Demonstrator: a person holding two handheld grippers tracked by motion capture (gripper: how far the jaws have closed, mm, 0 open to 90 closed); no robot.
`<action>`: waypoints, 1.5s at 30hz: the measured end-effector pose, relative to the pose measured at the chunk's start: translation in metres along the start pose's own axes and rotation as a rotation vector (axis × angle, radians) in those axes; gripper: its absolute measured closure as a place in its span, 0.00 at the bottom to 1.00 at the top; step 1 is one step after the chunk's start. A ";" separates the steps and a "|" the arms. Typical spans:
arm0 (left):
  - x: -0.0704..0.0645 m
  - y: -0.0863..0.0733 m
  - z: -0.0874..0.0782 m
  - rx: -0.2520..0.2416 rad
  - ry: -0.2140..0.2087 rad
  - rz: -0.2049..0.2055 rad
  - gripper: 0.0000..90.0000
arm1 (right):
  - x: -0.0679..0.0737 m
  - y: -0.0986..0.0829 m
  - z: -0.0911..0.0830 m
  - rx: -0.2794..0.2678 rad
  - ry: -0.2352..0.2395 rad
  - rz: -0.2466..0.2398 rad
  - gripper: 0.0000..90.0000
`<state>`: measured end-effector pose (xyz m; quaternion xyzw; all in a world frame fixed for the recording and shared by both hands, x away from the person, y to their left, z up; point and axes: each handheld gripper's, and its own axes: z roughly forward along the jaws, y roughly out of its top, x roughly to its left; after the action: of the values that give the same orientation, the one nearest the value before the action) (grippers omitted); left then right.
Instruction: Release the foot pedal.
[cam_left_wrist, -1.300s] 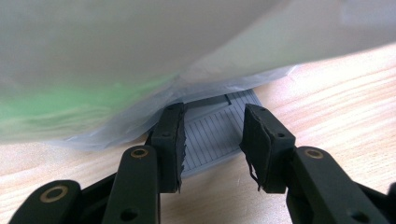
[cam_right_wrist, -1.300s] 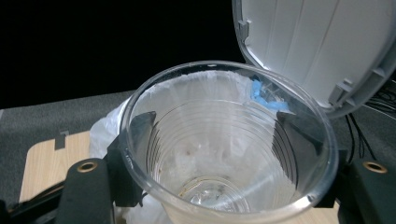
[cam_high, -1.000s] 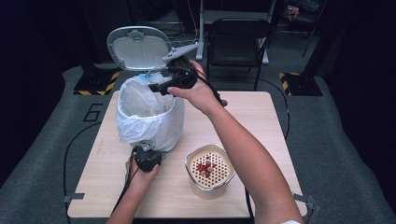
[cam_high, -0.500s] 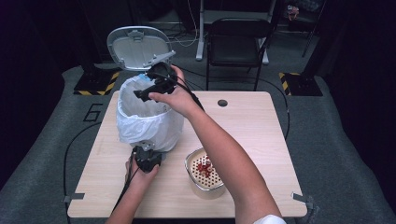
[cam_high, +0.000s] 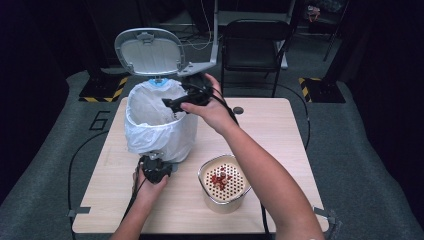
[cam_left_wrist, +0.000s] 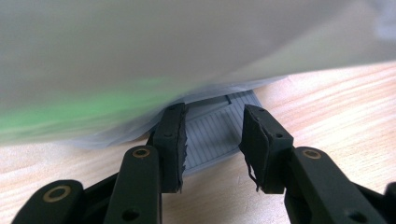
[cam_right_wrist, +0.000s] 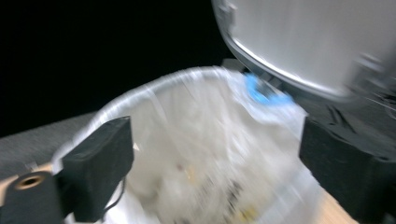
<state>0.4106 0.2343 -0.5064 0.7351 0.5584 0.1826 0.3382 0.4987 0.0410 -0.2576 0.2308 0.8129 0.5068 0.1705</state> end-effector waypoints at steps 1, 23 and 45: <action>0.004 0.000 -0.002 0.012 -0.017 0.002 0.66 | -0.003 -0.007 -0.008 0.007 0.000 -0.006 0.14; 0.057 -0.025 -0.042 -0.056 -0.033 -0.070 0.50 | -0.057 -0.159 -0.111 0.091 -0.217 0.061 0.17; 0.106 -0.048 -0.042 -0.086 0.073 -0.099 0.42 | -0.059 -0.307 -0.147 0.205 -0.508 0.187 0.17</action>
<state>0.3828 0.3540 -0.5217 0.6842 0.5978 0.2162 0.3576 0.4104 -0.2172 -0.4695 0.4401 0.7664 0.3617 0.2969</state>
